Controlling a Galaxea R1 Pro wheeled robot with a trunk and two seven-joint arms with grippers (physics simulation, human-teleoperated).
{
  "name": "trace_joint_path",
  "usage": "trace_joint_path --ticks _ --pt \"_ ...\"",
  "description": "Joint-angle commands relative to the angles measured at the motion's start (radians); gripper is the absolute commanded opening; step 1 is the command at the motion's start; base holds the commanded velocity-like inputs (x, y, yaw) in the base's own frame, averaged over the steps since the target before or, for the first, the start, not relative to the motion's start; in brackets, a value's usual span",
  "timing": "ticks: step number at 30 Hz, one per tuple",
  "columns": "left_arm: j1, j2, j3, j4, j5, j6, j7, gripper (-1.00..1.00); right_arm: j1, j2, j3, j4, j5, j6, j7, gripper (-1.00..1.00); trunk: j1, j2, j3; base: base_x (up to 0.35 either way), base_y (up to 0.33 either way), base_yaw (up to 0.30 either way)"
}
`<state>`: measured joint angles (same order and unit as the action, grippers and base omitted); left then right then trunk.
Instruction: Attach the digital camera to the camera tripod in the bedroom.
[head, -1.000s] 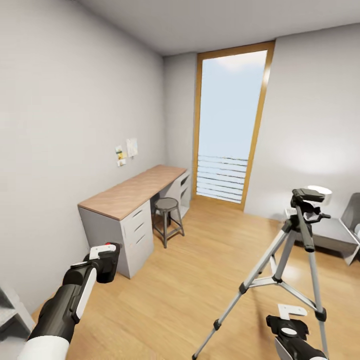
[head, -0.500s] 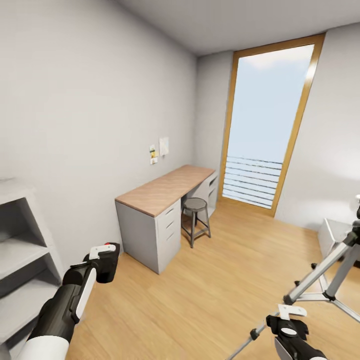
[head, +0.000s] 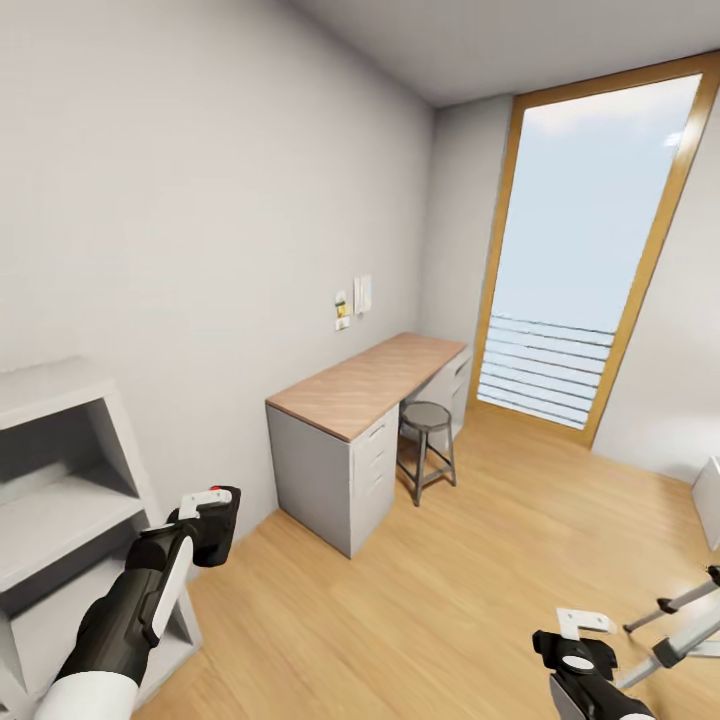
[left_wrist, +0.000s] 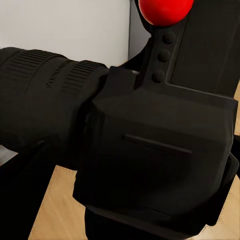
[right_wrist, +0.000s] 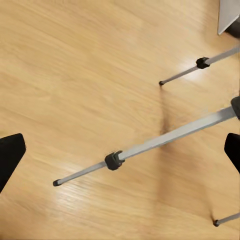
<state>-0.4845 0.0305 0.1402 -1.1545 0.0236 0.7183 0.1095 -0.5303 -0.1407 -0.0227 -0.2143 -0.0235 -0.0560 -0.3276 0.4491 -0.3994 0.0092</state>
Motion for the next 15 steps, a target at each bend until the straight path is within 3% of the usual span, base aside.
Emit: trace_joint_path --ticks 1,15 --pt "0.0 0.0 -0.001 -0.001 0.003 0.004 0.004 -1.0 0.0 0.001 -0.002 0.001 -0.003 -0.005 -0.001 1.0 0.001 -0.001 0.0 0.307 0.15 0.004" --pt "0.0 0.0 -0.002 0.001 0.003 0.003 0.004 -1.0 0.0 0.0 -0.002 0.001 -0.001 -0.005 0.001 1.0 0.001 -0.001 0.0 0.31 0.145 0.001"
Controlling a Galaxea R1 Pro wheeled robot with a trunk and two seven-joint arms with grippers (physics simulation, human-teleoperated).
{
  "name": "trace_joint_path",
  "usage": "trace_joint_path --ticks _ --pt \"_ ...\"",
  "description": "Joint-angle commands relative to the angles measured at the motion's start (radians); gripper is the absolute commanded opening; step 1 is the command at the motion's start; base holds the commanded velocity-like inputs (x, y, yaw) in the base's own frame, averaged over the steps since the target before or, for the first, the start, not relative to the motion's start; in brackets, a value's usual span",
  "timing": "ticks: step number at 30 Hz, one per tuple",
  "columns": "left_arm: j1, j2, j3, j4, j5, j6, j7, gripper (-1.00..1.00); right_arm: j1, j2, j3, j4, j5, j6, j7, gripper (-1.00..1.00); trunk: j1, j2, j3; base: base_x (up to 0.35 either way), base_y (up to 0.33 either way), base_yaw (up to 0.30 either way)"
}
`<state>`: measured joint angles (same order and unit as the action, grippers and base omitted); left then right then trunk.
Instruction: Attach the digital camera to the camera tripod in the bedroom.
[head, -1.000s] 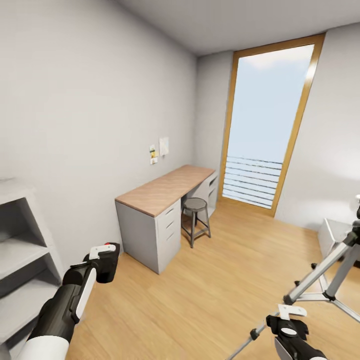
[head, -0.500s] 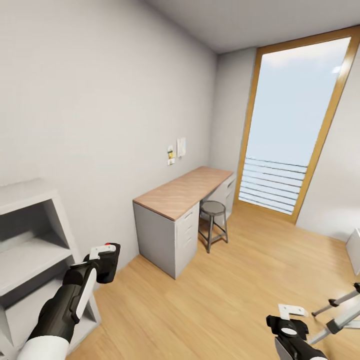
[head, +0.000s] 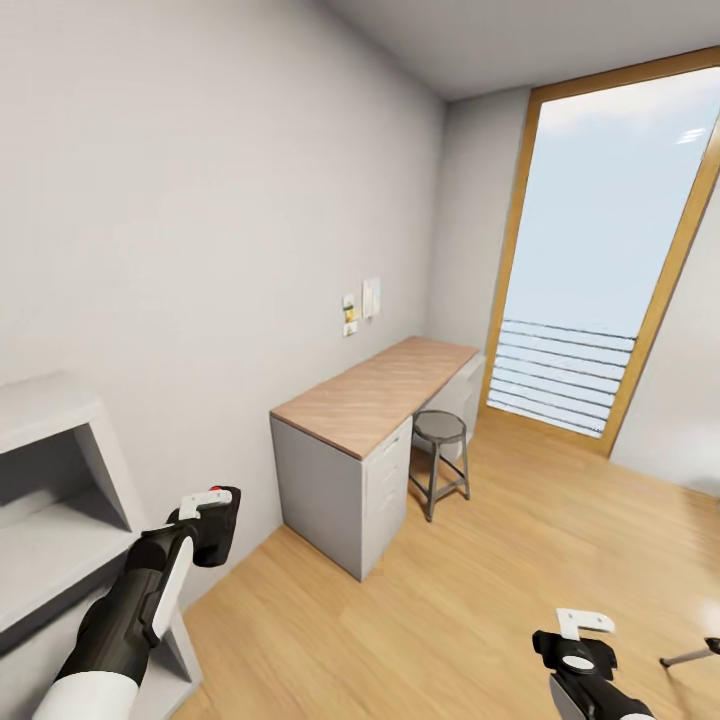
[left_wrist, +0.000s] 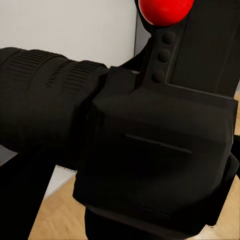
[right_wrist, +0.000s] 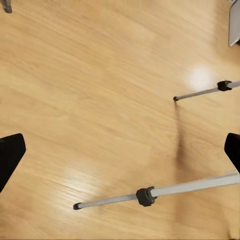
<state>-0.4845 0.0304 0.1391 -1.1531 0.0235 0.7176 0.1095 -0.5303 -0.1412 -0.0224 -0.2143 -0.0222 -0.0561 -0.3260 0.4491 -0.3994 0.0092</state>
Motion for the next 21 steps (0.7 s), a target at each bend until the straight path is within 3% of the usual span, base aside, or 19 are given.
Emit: trace_joint_path --ticks 1,21 --pt "0.0 0.0 0.0 -0.001 0.003 0.004 0.004 -1.0 0.0 0.0 -0.002 0.001 -0.002 -0.005 -0.001 1.0 0.001 -0.001 0.0 0.312 0.144 0.0" --pt "0.0 0.0 -0.002 0.0 0.002 0.003 0.005 -1.0 0.0 0.0 -0.002 0.001 -0.002 -0.006 -0.003 1.0 0.001 -0.001 0.0 0.312 0.143 0.0"
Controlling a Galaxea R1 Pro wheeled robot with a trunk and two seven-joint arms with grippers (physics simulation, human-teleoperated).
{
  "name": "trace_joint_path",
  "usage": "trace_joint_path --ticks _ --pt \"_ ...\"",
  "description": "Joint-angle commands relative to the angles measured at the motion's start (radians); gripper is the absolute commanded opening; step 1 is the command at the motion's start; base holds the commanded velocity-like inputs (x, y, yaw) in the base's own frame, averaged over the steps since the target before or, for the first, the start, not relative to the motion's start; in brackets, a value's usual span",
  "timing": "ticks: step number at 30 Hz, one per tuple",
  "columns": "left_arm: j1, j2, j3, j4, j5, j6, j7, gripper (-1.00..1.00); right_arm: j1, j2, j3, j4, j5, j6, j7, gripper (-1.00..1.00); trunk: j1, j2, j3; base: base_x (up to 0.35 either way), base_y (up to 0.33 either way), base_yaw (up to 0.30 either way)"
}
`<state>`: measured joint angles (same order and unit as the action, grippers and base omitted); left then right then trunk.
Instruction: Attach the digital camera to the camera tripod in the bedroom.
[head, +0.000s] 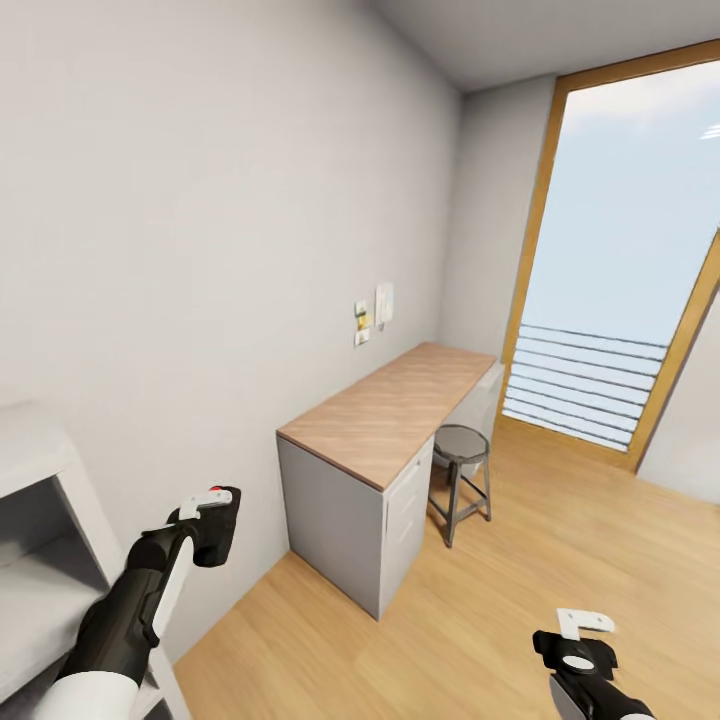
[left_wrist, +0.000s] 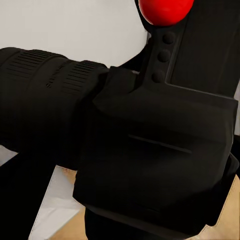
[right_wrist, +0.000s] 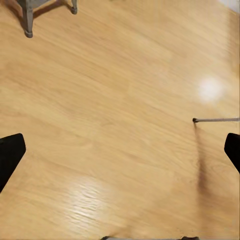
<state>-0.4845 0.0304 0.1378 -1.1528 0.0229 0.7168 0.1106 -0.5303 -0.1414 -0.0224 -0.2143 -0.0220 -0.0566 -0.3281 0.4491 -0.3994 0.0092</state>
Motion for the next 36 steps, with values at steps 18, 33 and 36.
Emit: trace_joint_path --ticks 18,33,36 --pt "0.0 -0.001 -0.005 -0.002 -0.002 0.005 0.004 -1.0 0.0 0.0 -0.002 0.001 -0.006 -0.011 -0.001 1.0 0.001 -0.001 0.0 0.21 0.115 -0.205" --pt "0.0 -0.003 -0.007 -0.004 -0.005 0.006 0.004 -1.0 0.0 0.0 -0.003 0.001 -0.007 -0.011 0.0 1.0 0.001 -0.001 0.0 0.003 0.002 -0.287" --pt "0.0 -0.003 -0.007 -0.004 -0.005 0.006 0.004 -1.0 0.0 0.0 -0.003 0.001 -0.007 -0.011 0.0 1.0 0.001 -0.001 0.0 0.0 0.0 -0.287"
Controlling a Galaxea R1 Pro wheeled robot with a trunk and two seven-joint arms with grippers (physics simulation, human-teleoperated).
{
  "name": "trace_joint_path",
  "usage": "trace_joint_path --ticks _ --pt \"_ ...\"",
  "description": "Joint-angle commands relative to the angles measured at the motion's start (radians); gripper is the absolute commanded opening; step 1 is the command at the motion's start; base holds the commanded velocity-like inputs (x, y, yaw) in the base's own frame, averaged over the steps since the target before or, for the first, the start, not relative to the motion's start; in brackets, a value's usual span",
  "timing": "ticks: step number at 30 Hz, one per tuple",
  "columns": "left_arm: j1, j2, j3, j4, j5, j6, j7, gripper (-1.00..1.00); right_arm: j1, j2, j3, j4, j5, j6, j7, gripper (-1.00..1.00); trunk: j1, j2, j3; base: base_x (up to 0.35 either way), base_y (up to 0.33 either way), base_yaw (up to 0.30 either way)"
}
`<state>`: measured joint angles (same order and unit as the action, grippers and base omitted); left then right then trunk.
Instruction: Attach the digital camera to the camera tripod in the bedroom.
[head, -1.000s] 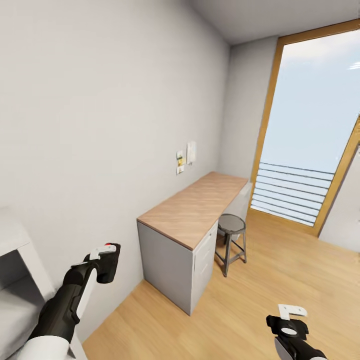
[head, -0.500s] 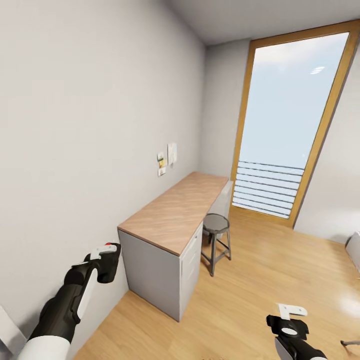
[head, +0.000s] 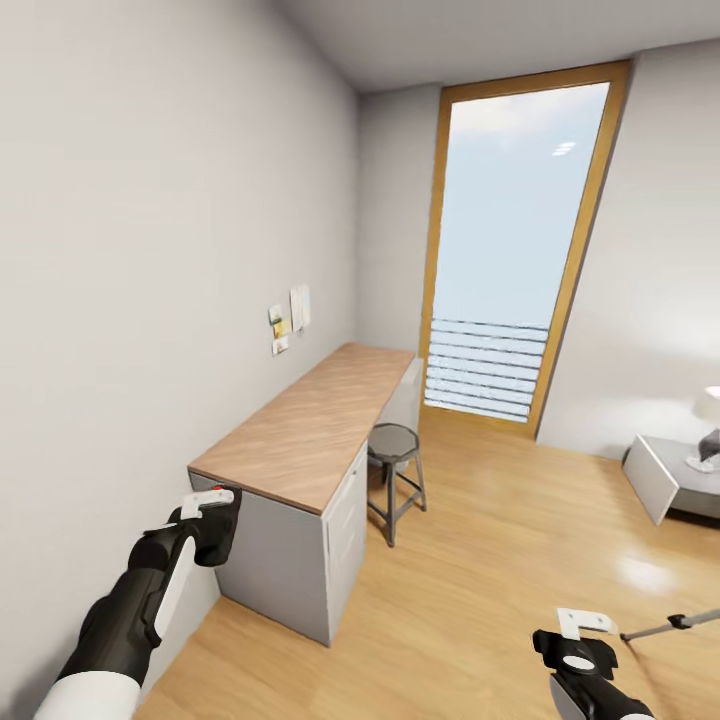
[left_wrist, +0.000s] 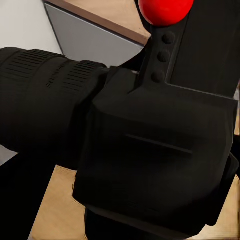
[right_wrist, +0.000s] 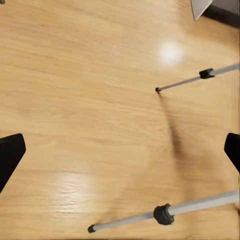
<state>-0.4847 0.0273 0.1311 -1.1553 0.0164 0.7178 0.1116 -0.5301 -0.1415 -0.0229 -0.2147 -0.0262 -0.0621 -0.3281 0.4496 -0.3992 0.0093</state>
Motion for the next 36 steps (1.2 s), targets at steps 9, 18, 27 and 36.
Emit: trace_joint_path --ticks 9,18,27,36 --pt "0.0 0.0 0.0 -0.003 0.008 0.005 0.003 -1.0 -0.001 0.0 -0.002 0.002 -0.003 -0.006 0.0 1.0 0.0 -0.001 0.0 0.0 0.0 -0.287" --pt "0.0 0.0 0.0 -0.003 0.008 0.005 0.003 -1.0 -0.001 0.0 -0.002 0.002 -0.003 -0.006 0.0 1.0 0.0 -0.001 0.0 0.0 0.0 -0.287" --pt "0.0 0.001 0.001 -0.003 0.01 0.005 0.003 -1.0 -0.001 0.0 -0.002 0.002 -0.003 -0.005 0.0 1.0 0.0 -0.001 0.0 0.054 0.0 -0.273" --pt "0.0 0.002 0.0 0.0 0.005 0.006 0.003 -1.0 -0.001 0.0 -0.002 0.003 -0.003 -0.006 -0.003 1.0 0.0 -0.001 0.0 0.283 0.0 -0.072"
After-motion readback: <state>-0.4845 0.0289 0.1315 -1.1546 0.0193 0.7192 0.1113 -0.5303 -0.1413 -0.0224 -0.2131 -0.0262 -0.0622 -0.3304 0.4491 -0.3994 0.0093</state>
